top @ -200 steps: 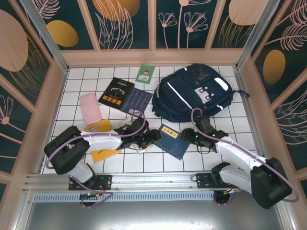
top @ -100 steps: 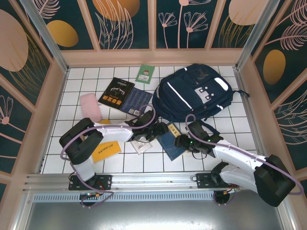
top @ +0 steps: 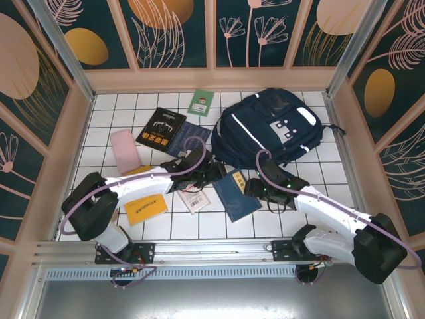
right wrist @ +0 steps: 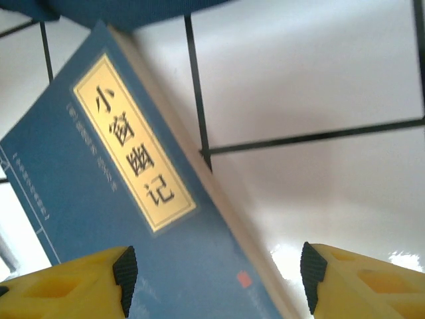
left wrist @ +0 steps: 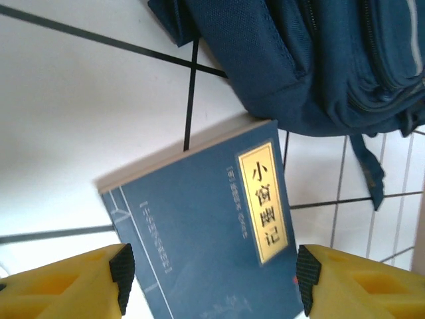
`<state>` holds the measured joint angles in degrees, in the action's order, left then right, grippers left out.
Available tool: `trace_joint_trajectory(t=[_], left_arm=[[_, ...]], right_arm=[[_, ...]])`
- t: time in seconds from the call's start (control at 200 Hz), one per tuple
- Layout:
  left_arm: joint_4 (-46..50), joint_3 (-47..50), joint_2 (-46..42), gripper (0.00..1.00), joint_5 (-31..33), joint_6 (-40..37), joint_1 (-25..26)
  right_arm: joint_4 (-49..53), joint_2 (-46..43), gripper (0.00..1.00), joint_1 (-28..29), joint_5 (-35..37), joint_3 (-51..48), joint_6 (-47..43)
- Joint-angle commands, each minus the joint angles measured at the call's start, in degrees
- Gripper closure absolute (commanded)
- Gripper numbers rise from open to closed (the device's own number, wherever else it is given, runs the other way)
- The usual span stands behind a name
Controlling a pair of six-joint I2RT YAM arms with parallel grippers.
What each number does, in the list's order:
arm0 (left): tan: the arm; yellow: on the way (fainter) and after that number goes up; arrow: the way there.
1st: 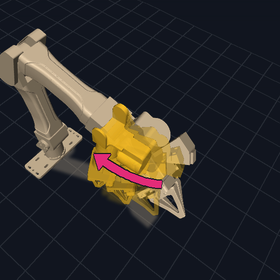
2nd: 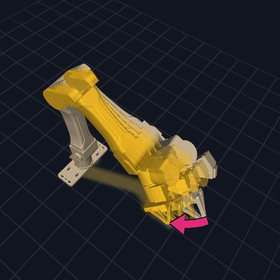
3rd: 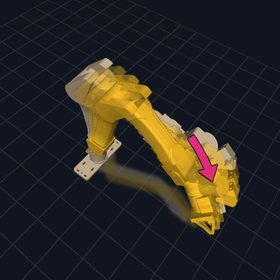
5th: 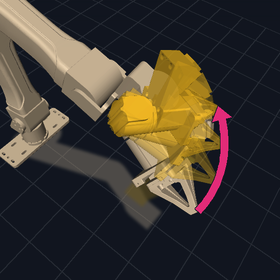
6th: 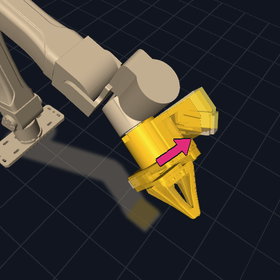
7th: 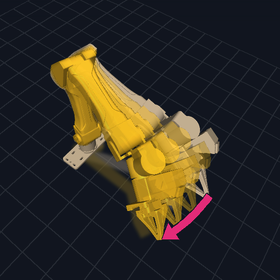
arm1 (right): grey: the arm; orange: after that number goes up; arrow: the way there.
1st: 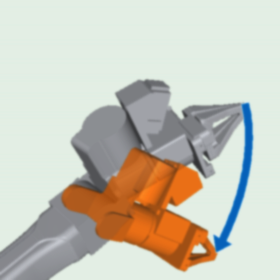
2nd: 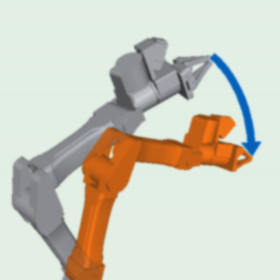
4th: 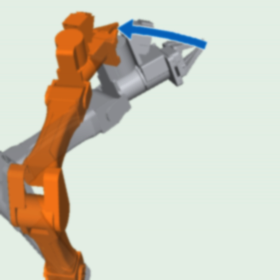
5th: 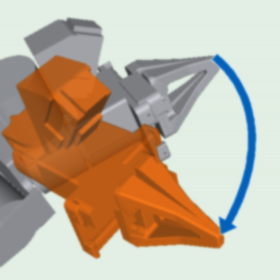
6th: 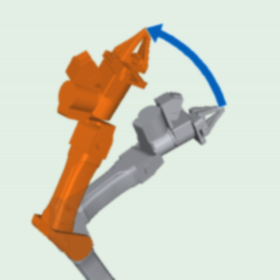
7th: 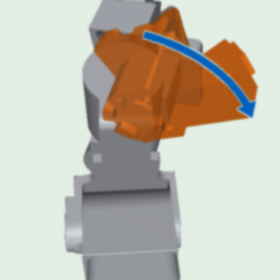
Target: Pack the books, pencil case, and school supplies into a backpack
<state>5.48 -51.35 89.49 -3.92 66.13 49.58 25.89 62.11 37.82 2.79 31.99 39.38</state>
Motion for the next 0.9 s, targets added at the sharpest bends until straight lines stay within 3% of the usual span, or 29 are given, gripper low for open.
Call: trace_joint_trajectory(t=[0.0, 0.16, 0.38, 0.53, 0.715, 0.896], left_arm=[[-0.8, 4.1, -1.13, 0.33, -1.72, 3.46, 0.85], [-7.39, 7.53, 0.61, 0.35, -4.32, 7.26, 2.5], [-13.35, 10.12, 4.15, 0.39, -5.49, 8.98, 3.24], [-15.0, 10.3, 6.54, 0.4, -6.54, 9.12, 3.33], [-16.23, 10.79, 7.21, 0.41, -7.0, 9.24, 3.35], [-19.06, 11.51, 5.69, 0.42, -6.97, 9.15, 3.4]], right_arm=[[-0.82, 2.3, 0.33, -2.75, -1.61, 1.86, -6.69], [-7.63, 7.66, 0.44, -5.46, -9.61, 0.98, -10.47], [-12.73, 12.6, 0.5, -5.22, -12.97, -0.86, -10.98], [-14.55, 14.48, 0.54, -3.88, -15.02, -2.23, -9.79], [-19.11, 16.51, 0.67, -0.81, -20.42, -3.1, -6.12], [-22.34, 17.07, 0.68, 0.88, -23.64, -2.81, -2.52]])
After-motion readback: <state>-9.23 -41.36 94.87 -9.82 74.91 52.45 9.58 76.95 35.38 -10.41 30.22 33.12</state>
